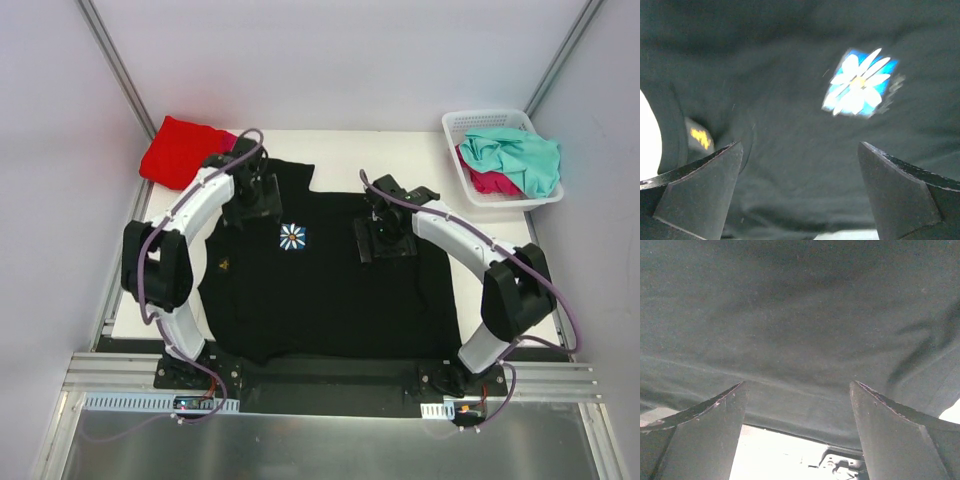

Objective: Fold and stack the t-shirts

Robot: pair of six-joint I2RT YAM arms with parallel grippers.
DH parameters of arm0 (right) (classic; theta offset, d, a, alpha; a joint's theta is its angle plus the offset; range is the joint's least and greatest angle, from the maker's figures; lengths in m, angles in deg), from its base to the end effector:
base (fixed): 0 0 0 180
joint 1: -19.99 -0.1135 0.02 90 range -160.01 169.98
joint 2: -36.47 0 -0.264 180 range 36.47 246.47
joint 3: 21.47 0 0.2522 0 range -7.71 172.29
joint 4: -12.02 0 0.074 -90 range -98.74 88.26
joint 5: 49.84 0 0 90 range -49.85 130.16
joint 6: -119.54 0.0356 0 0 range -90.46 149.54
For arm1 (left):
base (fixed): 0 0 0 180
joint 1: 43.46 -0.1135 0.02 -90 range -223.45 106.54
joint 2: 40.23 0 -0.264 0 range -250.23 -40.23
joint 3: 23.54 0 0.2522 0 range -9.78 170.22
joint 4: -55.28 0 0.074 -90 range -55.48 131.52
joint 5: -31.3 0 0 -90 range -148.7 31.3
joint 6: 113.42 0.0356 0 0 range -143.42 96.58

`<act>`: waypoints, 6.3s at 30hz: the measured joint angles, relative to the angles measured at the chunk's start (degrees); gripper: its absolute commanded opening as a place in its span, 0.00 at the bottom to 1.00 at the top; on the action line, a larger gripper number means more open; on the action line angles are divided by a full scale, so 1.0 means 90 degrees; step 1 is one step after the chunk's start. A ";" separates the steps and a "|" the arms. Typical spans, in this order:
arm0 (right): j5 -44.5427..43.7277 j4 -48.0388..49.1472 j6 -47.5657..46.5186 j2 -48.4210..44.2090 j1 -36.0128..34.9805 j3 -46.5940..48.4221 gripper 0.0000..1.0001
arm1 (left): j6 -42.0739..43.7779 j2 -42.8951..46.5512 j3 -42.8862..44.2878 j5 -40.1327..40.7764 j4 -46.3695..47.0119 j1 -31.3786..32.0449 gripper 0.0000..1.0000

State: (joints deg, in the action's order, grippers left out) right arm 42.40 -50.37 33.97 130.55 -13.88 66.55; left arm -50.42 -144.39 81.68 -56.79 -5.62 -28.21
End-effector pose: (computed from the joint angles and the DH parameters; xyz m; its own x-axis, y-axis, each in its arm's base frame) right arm 0.2731 0.1850 0.2483 -0.8139 -0.4533 -0.3634 -0.5075 0.8593 0.0646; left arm 0.3783 -0.1019 0.2794 -0.8553 -0.2371 -0.4607 -0.1589 0.9663 -0.2024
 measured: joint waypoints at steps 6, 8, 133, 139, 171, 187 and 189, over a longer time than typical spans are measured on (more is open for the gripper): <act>-0.0053 0.0369 0.0160 0.0029 -0.0007 -0.0478 0.86 | -0.0192 0.1384 -0.2261 0.0350 -0.0012 -0.0100 0.99; -0.0165 0.0418 0.0240 0.0029 -0.0032 -0.0733 0.86 | -0.0250 0.2035 -0.2657 0.0491 -0.0005 -0.0199 0.99; -0.0194 0.0556 0.0024 0.0296 0.0760 0.0117 0.87 | -0.0588 -0.0634 -0.0699 -0.0493 0.0772 0.0321 0.99; -0.0226 0.0396 0.0051 -0.0061 -0.0102 0.0034 0.85 | -0.0554 0.0988 -0.1032 0.0083 0.0461 0.0413 0.99; -0.1229 -0.0083 0.0510 0.0546 -0.2535 0.0226 0.79 | 0.0073 0.3327 -0.2424 -0.1129 -0.0760 -0.0957 0.98; -0.1370 -0.0056 0.0583 -0.0328 -0.1889 -0.0702 0.80 | -0.1554 0.6875 -0.5013 -0.0648 -0.2030 -0.0078 0.72; -0.1367 -0.0044 0.0593 -0.0352 -0.1889 -0.0799 0.80 | -0.1693 0.6926 -0.5340 -0.0656 -0.2033 -0.0075 0.68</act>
State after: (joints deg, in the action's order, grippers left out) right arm 30.09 -50.76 39.30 127.38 -30.89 59.36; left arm -65.66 -82.05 33.62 -62.69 -23.91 -28.89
